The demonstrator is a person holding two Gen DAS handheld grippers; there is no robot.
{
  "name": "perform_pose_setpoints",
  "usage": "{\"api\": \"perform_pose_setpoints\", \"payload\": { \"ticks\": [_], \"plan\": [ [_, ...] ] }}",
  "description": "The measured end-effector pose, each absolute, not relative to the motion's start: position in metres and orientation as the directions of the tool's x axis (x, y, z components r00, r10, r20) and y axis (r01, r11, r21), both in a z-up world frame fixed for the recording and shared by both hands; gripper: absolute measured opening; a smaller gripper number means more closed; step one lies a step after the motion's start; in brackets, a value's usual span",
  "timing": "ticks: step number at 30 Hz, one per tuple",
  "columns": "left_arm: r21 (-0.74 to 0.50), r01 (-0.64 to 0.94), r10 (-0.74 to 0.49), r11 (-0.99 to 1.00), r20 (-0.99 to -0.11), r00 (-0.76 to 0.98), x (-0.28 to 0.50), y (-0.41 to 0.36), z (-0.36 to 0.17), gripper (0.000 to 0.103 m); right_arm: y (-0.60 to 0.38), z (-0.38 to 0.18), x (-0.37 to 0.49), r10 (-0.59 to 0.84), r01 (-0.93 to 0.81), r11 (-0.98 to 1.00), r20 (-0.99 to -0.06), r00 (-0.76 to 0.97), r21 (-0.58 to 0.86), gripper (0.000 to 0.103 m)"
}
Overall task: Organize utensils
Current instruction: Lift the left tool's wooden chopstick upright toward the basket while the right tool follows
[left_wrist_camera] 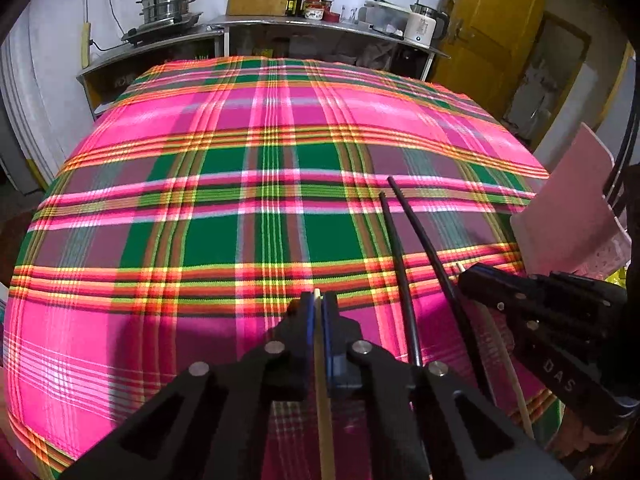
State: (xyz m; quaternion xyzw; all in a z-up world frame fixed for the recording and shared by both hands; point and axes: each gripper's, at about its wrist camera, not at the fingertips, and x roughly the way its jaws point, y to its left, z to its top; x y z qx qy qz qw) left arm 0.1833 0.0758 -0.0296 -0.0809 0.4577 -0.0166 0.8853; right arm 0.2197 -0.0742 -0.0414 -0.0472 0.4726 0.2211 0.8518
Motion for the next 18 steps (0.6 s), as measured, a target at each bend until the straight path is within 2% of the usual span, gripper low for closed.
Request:
{"api": "perform_pose_setpoints", "payload": {
  "ticks": [18],
  "plan": [
    [-0.201, 0.013, -0.147, 0.980, -0.673, 0.725, 0.142, 0.079, 0.074, 0.005, -0.100, 0.052, 0.170, 0.421, -0.456, 0.878, -0.692, 0.587, 0.148, 0.005]
  ]
}}
